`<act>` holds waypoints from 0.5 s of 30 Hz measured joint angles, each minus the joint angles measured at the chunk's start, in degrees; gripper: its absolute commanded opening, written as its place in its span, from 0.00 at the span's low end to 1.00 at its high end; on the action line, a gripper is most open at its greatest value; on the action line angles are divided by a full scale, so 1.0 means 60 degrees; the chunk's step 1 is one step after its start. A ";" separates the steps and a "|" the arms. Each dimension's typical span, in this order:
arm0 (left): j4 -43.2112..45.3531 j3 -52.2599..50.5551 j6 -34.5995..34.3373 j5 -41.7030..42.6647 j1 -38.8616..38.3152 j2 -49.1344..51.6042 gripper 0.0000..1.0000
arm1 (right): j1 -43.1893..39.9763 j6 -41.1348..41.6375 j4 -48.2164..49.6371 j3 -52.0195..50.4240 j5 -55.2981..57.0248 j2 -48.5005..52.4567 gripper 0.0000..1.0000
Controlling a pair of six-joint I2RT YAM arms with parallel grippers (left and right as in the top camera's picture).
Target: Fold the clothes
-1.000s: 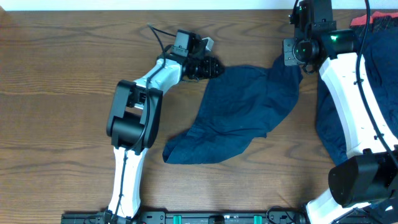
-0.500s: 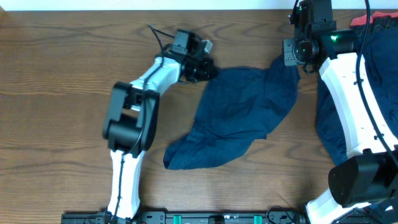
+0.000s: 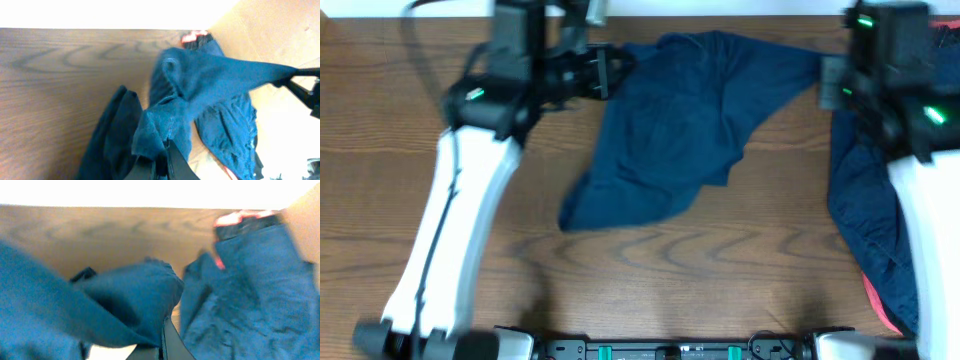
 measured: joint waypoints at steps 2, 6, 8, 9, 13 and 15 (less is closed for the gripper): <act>-0.0543 0.0000 0.0055 -0.0022 0.0295 -0.0590 0.06 | -0.0120 0.0033 -0.0102 0.0000 0.0069 -0.0634 0.01; -0.1330 0.0000 0.0423 -0.0386 0.0812 -0.1796 0.06 | -0.0306 0.0058 -0.0149 0.0007 0.0124 -0.1723 0.01; -0.1446 0.0000 0.0514 -0.0790 0.0940 -0.2277 0.06 | -0.0408 0.0113 -0.0124 0.0011 0.0117 -0.2109 0.01; -0.1435 0.0000 0.0583 -0.0980 0.0969 -0.2452 0.06 | -0.0466 0.0149 -0.0098 0.0018 0.0109 -0.2255 0.01; -0.1319 0.0011 0.0714 -0.1271 0.0980 -0.2543 0.06 | -0.0517 0.0215 -0.0044 0.0062 -0.0033 -0.2259 0.01; -0.1275 0.0015 0.0721 -0.1351 0.0980 -0.2229 0.06 | -0.0521 0.0222 0.0036 0.0062 -0.0076 -0.1996 0.01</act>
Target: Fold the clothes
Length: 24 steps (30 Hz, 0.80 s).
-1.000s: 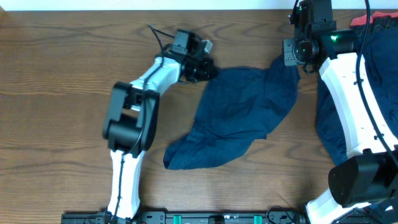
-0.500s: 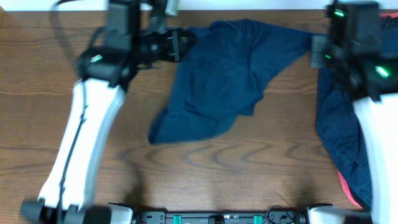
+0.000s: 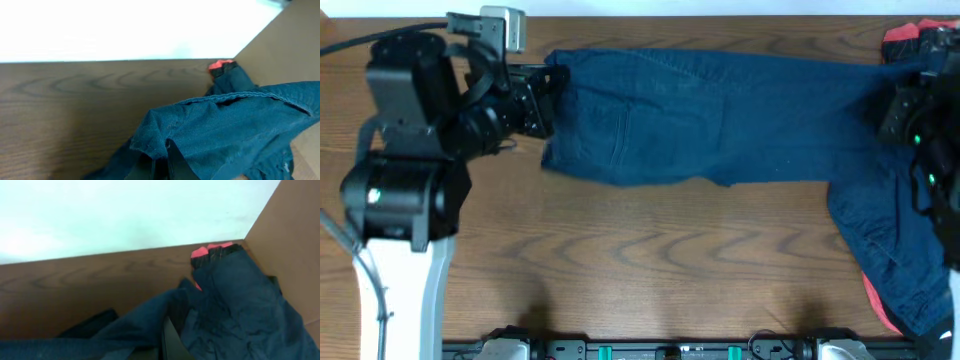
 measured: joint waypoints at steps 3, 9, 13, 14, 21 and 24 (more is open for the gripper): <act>0.0255 0.0004 0.0007 -0.0091 0.0004 0.0911 0.06 | -0.0011 0.0000 0.0306 0.0004 -0.0029 0.0769 0.01; 0.1851 0.0000 0.0025 -0.0284 0.0018 0.3628 0.06 | -0.0018 0.0018 0.1559 0.0000 -0.0087 0.3257 0.01; 0.4014 -0.0011 0.0004 -0.0375 0.0058 0.5129 0.06 | -0.0033 0.0022 0.3544 -0.0004 -0.0182 0.4758 0.01; 0.4677 -0.0004 -0.0062 -0.0401 0.0080 0.5461 0.06 | -0.0058 0.0007 0.4138 -0.0018 -0.0204 0.5191 0.01; 0.9632 0.0433 -0.2058 0.0302 0.0517 0.6743 0.06 | -0.0393 0.0055 0.6521 0.0284 -0.0579 0.6178 0.01; 1.0612 0.1588 -0.3246 0.0747 0.0699 0.6743 0.06 | -0.0517 0.0120 0.6579 0.1497 -0.0867 0.6178 0.01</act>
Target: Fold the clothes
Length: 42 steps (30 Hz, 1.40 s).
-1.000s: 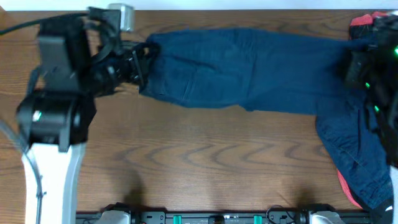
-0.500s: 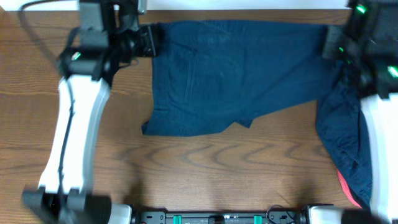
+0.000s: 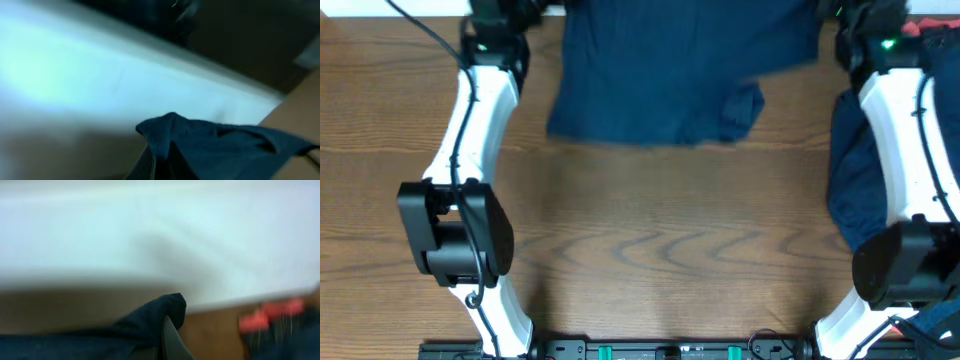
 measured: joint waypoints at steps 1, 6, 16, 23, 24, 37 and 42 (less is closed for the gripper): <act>0.0029 0.0503 -0.0328 0.0259 0.0080 -0.0040 0.06 | -0.0036 0.0022 -0.0076 0.0503 -0.0091 -0.0015 0.01; -0.2419 0.1727 -0.1239 0.1974 0.0554 -0.0703 0.06 | -0.0135 0.0022 -0.1971 0.2029 -0.0342 -0.0477 0.01; -1.4451 0.1370 0.2375 0.1453 0.0889 -0.0696 0.06 | -0.0386 -0.0004 -0.7905 0.1362 0.0033 -0.0404 0.01; -1.6764 -0.0135 0.4433 -0.0652 0.0656 -0.0663 0.06 | -0.0794 0.0259 -0.9344 -0.0849 0.0539 -0.0310 0.01; -1.6859 -0.0393 0.4546 -0.0747 0.0601 -0.0663 0.06 | -0.0820 0.0324 -0.9406 -0.1129 0.0576 -0.0310 0.01; -1.5526 -0.3180 0.5512 0.0087 -0.0372 -0.0663 0.23 | -0.0554 0.0590 -0.9264 -0.2922 0.0627 -0.0302 0.01; -1.4531 -0.3679 0.5246 0.0685 -0.1410 -0.0663 0.43 | -0.0503 0.0612 -0.9249 -0.2925 0.0634 -0.0302 0.01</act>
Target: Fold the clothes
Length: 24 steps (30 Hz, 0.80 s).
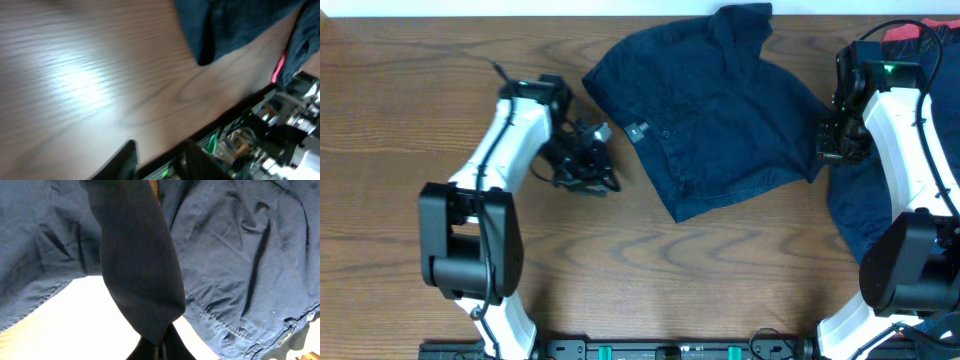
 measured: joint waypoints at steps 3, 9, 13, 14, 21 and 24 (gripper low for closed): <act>0.0911 -0.0299 -0.0634 0.0182 -0.0550 0.0000 0.57 | -0.0004 0.0000 0.0004 0.0000 0.0011 0.0000 0.01; 0.3075 -0.0998 -0.2430 0.0321 -0.1512 0.0000 0.65 | 0.0000 0.0000 0.0018 -0.0011 0.0025 0.0000 0.01; 0.4069 -0.1326 -0.3690 0.0321 -0.2248 0.0000 0.65 | 0.0000 0.0000 0.0055 -0.0015 0.0033 0.0000 0.01; 0.4277 -0.1399 -0.4102 0.0331 -0.2419 0.0000 0.65 | 0.0000 0.0000 0.0062 -0.0015 0.0036 0.0000 0.01; 0.5617 -0.1851 -0.7220 0.0004 -0.3581 0.0000 0.71 | 0.0000 0.0000 0.0087 -0.0015 0.0036 0.0000 0.01; 0.5632 -0.1949 -0.8604 -0.0517 -0.4044 0.0000 0.75 | 0.0000 0.0000 0.0087 -0.0015 0.0036 0.0000 0.01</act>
